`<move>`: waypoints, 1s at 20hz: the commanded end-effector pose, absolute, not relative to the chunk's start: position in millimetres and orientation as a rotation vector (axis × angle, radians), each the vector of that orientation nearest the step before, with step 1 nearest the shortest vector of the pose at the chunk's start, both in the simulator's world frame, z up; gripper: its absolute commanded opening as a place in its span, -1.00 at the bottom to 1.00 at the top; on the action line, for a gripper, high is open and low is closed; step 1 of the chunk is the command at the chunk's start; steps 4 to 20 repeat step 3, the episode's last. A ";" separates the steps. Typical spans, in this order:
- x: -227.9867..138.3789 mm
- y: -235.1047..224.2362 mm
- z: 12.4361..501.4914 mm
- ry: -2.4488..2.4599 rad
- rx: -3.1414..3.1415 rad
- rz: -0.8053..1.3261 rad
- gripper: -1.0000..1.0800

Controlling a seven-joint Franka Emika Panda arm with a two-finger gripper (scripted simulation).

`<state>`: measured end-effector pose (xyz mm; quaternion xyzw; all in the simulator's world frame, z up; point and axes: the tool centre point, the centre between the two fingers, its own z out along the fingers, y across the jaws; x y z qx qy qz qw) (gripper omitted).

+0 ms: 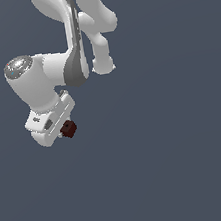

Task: Pick up the object and move it to a goal position.

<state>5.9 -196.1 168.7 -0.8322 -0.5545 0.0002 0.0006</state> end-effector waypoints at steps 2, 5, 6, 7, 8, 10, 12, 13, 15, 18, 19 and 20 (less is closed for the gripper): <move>7.3 -195.5 169.4 -1.744 -2.613 0.000 -1.00; 7.4 -195.1 169.2 -1.744 -2.613 0.000 -1.00; 7.4 -195.1 169.2 -1.744 -2.613 0.000 -1.00; 7.4 -195.1 169.2 -1.744 -2.613 0.000 -1.00; 7.4 -195.1 169.2 -1.744 -2.613 0.000 -1.00; 7.4 -195.1 169.2 -1.744 -2.613 0.000 -1.00; 7.4 -195.1 169.2 -1.744 -2.613 0.000 -1.00; 7.4 -195.1 169.2 -1.744 -2.613 0.000 -1.00; 7.4 -195.1 169.2 -1.744 -2.613 0.000 -1.00; 7.4 -195.1 169.2 -1.744 -2.613 0.000 -1.00; 7.4 -195.1 169.2 -1.744 -2.613 0.000 -1.00; 7.4 -195.1 169.2 -1.744 -2.613 0.000 -1.00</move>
